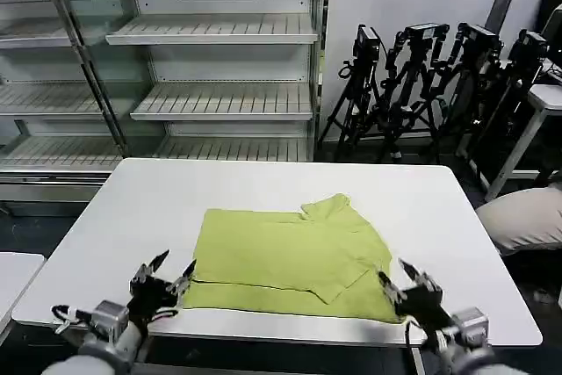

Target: Fold and organize the clothes.

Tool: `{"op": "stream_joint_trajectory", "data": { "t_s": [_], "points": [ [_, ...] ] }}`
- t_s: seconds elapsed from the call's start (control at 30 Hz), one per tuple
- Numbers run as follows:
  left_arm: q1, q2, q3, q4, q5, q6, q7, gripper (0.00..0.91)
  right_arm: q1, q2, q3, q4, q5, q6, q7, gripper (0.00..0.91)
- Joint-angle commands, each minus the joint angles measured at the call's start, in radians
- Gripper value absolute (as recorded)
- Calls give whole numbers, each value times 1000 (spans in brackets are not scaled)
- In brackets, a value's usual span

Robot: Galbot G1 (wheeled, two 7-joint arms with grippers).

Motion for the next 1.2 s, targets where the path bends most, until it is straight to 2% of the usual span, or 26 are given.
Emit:
{"op": "stream_joint_trajectory", "data": {
  "t_s": [0.03,0.3,0.53,0.73,0.93,1.2],
  "points": [
    [-286,28,101,167,-38,-1,9,907,429,5,-205,-231,42,-19,74,907],
    [-477,3,215,397,-60,0,12,907,630,98,-310,-552,105,-18,118,907],
    [-594,-37,259,594,-57,0,33,907,682,189,-305,-743,106,-18,120,907],
    [-652,-82,282,722,-97,1,41,907,691,238,-308,-814,83,-17,122,907],
    [-661,-99,269,765,-89,1,64,907,728,260,-318,-881,60,-10,93,907],
    [-659,-104,266,781,-76,1,72,907,725,262,-322,-915,38,-4,80,907]
  ]
}}
